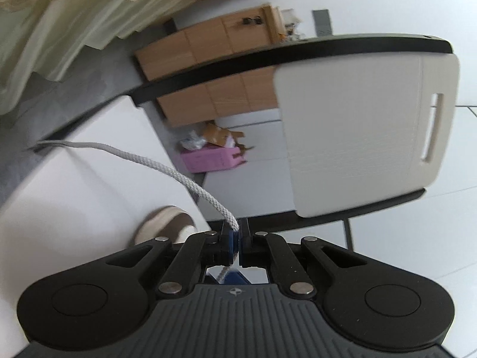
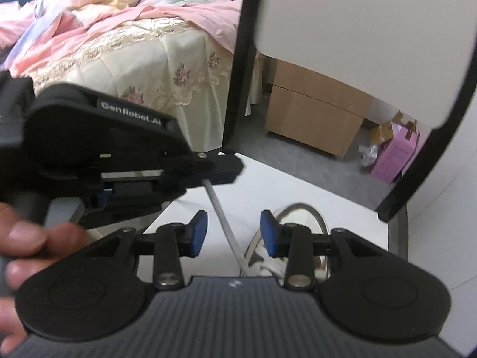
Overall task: Lace up shoes with both hands
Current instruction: 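Grasp the white lace with the right tool and pull it up high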
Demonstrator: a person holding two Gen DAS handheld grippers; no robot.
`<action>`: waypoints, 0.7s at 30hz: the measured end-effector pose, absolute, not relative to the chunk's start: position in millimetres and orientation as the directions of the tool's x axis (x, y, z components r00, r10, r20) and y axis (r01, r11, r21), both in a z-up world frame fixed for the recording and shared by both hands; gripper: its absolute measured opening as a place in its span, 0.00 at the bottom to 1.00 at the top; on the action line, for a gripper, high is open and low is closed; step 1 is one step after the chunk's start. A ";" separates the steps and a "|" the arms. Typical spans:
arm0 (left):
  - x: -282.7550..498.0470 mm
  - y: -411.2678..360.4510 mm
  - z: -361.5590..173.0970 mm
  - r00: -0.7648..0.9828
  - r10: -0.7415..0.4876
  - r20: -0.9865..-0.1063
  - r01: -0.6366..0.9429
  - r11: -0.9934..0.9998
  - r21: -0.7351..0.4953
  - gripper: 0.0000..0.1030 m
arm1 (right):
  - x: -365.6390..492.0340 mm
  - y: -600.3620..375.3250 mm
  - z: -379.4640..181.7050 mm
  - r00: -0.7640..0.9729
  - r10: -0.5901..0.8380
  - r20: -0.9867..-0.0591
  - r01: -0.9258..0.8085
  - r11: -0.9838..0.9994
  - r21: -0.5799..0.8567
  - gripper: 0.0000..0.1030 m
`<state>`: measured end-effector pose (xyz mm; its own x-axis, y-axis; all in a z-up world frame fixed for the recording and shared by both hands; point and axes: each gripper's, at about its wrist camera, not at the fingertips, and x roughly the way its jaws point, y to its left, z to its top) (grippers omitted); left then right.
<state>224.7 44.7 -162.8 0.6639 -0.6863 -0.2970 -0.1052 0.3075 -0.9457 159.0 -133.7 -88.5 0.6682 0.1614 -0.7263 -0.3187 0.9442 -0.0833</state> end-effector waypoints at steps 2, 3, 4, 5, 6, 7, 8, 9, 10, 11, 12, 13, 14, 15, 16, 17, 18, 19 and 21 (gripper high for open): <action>225.2 43.8 -158.3 0.665 -0.687 -0.294 -0.084 0.321 -0.943 0.03 | 160.6 -130.1 -87.7 0.677 0.185 -0.713 -0.337 0.938 -0.077 0.14; 225.3 44.5 -155.8 0.670 -0.683 -0.292 -0.078 0.327 -0.942 0.03 | 160.6 -128.7 -87.2 0.680 0.190 -0.708 -0.341 0.937 -0.076 0.04; 223.9 46.3 -153.2 0.677 -0.679 -0.285 -0.070 0.325 -0.943 0.03 | 160.2 -127.7 -87.0 0.683 0.192 -0.704 -0.342 0.937 -0.077 0.04; 222.2 49.9 -150.5 0.687 -0.675 -0.269 -0.063 0.313 -0.948 0.03 | 159.2 -127.6 -86.9 0.686 0.188 -0.703 -0.337 0.938 -0.078 0.03; 220.6 54.4 -148.1 0.699 -0.670 -0.251 -0.056 0.299 -0.953 0.03 | 158.4 -127.7 -86.8 0.683 0.188 -0.706 -0.335 0.939 -0.074 0.03; 218.8 59.1 -145.3 0.711 -0.664 -0.232 -0.043 0.288 -0.957 0.03 | 156.8 -128.2 -87.5 0.678 0.184 -0.711 -0.332 0.940 -0.073 0.03; 219.1 63.1 -141.7 0.726 -0.653 -0.215 -0.026 0.286 -0.958 0.03 | 155.1 -129.6 -88.4 0.669 0.187 -0.719 -0.336 0.939 -0.068 0.03; 218.9 67.1 -137.7 0.743 -0.638 -0.201 -0.010 0.290 -0.957 0.03 | 153.3 -130.9 -89.7 0.660 0.188 -0.727 -0.339 0.939 -0.065 0.03; 218.9 71.2 -133.8 0.755 -0.627 -0.192 -0.001 0.291 -0.957 0.03 | 151.4 -132.4 -92.0 0.650 0.185 -0.737 -0.339 0.938 -0.064 0.03; 219.2 74.8 -130.4 0.760 -0.625 -0.179 0.008 0.285 -0.959 0.03 | 149.1 -134.1 -94.8 0.639 0.182 -0.748 -0.343 0.937 -0.065 0.03; 219.5 77.6 -126.9 0.763 -0.626 -0.160 0.023 0.274 -0.962 0.03 | 146.2 -135.4 -98.2 0.630 0.176 -0.757 -0.350 0.934 -0.074 0.03; 219.0 80.2 -123.2 0.769 -0.624 -0.140 0.042 0.268 -0.963 0.03 | 143.5 -136.6 -101.4 0.621 0.170 -0.765 -0.357 0.930 -0.084 0.03; 217.6 82.3 -118.7 0.776 -0.618 -0.123 0.064 0.271 -0.960 0.03 | 140.8 -137.6 -103.7 0.617 0.168 -0.769 -0.367 0.926 -0.092 0.03; 216.2 83.8 -113.8 0.780 -0.616 -0.111 0.084 0.279 -0.957 0.03 | 137.8 -139.1 -103.9 0.617 0.182 -0.766 -0.377 0.922 -0.085 0.04; 215.0 84.7 -109.6 0.781 -0.616 -0.101 0.103 0.286 -0.953 0.03 | 134.8 -140.6 -104.1 0.616 0.196 -0.763 -0.388 0.918 -0.077 0.04; 213.4 85.0 -106.3 0.782 -0.616 -0.092 0.119 0.292 -0.949 0.03 | 132.4 -141.4 -103.2 0.616 0.209 -0.759 -0.398 0.915 -0.071 0.04; 210.3 85.6 -102.9 0.791 -0.606 -0.081 0.135 0.302 -0.944 0.03 | 131.8 -140.4 -99.5 0.620 0.221 -0.753 -0.407 0.911 -0.067 0.05; 207.4 85.9 -99.4 0.802 -0.593 -0.070 0.152 0.316 -0.936 0.03 | 131.2 -139.4 -95.7 0.623 0.233 -0.747 -0.415 0.907 -0.064 0.05; 204.7 84.3 -93.6 0.808 -0.585 -0.064 0.176 0.344 -0.922 0.03 | 132.9 -137.0 -85.8 0.640 0.236 -0.731 -0.417 0.906 -0.073 0.06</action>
<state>204.7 84.3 -93.6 0.8083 -0.5854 -0.0636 0.1765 0.3440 -0.9222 132.9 -137.0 -85.8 0.6402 0.2358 -0.7311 -0.4172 0.9059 -0.0732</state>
